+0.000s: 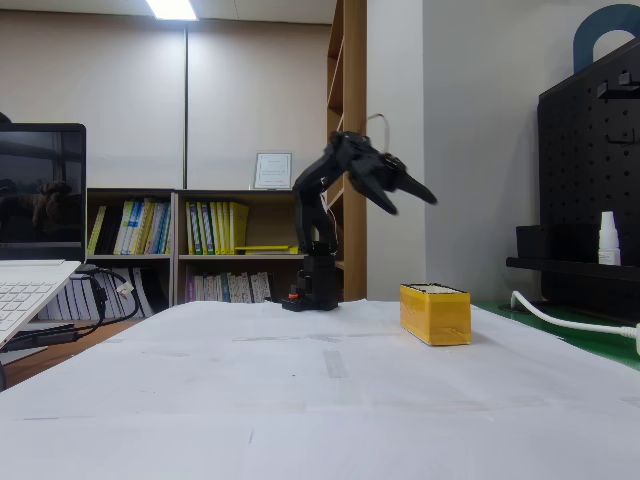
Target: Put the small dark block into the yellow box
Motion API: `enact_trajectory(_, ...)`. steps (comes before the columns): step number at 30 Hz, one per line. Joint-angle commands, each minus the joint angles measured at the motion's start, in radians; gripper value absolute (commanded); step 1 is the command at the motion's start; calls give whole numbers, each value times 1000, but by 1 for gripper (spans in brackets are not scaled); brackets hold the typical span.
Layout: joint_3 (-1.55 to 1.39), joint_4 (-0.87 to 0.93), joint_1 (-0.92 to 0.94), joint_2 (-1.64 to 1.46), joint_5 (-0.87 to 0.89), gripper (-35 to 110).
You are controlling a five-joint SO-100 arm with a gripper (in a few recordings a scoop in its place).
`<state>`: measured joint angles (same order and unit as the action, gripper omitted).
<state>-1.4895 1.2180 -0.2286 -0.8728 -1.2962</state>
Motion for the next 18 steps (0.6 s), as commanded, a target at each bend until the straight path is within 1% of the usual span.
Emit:
enact_trajectory(1,57,6,89,147,-34,32)
enact_trajectory(2,117,8,117,195,-48,26)
enact_trajectory(4,262,11,158,288,-86,20)
enact_trajectory(8,624,-41,173,505,-120,1)
enact_trajectory(13,999,-28,175,738,-183,0)
enact_trajectory(18,1273,-44,198,902,-232,0)
